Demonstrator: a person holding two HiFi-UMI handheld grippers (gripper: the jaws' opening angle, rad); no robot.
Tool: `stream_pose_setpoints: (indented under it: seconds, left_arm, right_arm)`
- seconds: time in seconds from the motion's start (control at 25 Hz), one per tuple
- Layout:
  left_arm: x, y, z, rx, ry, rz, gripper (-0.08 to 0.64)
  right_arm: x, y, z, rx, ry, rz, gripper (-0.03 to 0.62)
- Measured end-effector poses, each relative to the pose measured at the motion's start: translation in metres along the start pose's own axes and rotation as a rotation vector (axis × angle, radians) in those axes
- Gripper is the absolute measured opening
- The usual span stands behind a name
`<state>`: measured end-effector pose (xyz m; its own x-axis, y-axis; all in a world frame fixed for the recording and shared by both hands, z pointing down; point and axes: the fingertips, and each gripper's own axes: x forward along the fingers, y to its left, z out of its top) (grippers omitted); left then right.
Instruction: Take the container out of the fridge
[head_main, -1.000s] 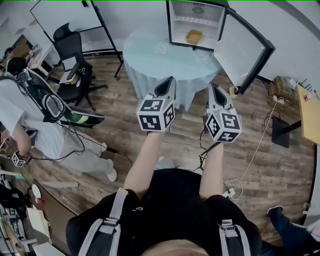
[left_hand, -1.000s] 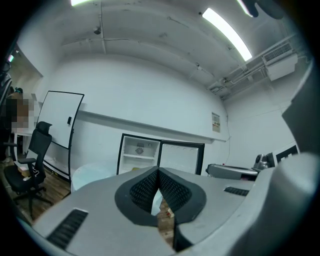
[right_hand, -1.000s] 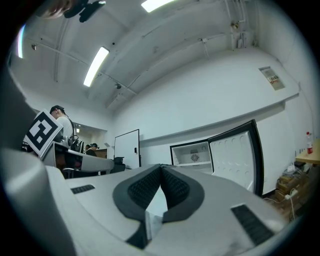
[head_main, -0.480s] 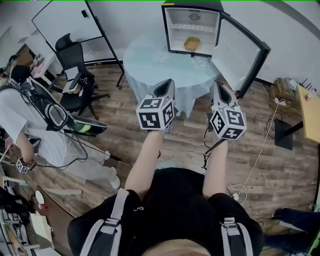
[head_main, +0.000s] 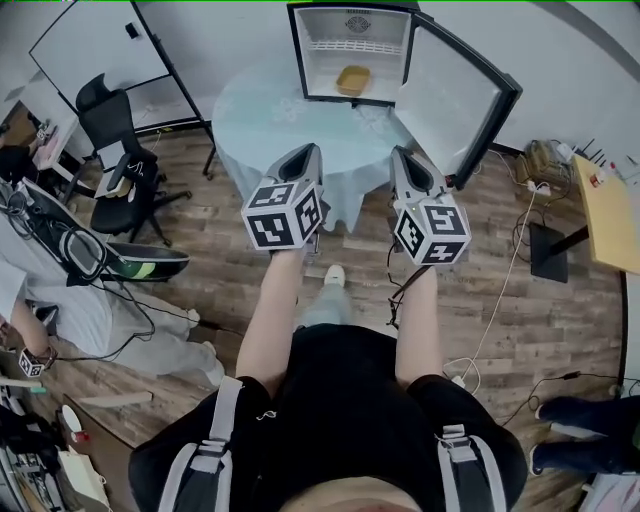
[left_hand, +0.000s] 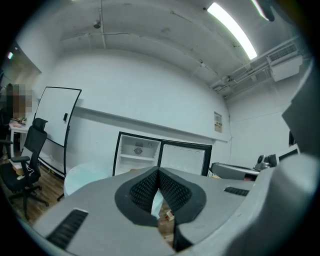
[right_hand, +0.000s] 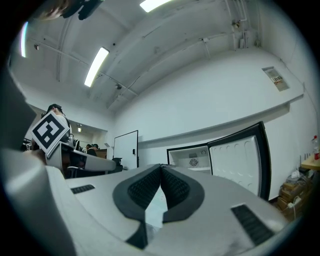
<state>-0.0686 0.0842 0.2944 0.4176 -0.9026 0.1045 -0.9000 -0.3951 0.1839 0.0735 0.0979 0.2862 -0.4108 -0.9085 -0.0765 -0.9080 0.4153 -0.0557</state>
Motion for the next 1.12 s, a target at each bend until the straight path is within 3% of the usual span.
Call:
stream_pose_setpoints:
  seconds: [0.16,0.4,0.52,0.64,0.76,1.0,1.12]
  left_arm:
    - [0.043,0.007,0.001,-0.015,-0.003,-0.025,0.000]
    - [0.137,0.022,0.019,0.012,-0.009,-0.070,0.000]
    - [0.178,0.040,0.025,0.013,0.017,-0.060,0.000]
    - [0.221,0.060,0.011,-0.033,0.061,-0.043,0.000]
    - [0.258,0.076,-0.020,-0.084,0.135,-0.046,0.000]
    - [0.323,0.115,-0.063,-0.084,0.235,-0.029,0.000]
    - [0.360,0.131,-0.077,-0.069,0.288,-0.036,0.000]
  right_arm:
    - [0.025,-0.028,-0.009,-0.014,0.015,-0.027,0.006]
    - [0.094,-0.089,0.002,-0.011,-0.043,-0.080,0.006]
    - [0.130,-0.098,-0.008,0.017,-0.021,-0.059,0.006]
    - [0.162,-0.102,-0.038,0.028,0.055,-0.015,0.006]
    - [0.193,-0.120,-0.084,0.090,0.137,-0.026,0.006]
    - [0.258,-0.144,-0.165,0.223,0.256,-0.046,0.006]
    - [0.298,-0.158,-0.181,0.271,0.253,-0.054,0.006]
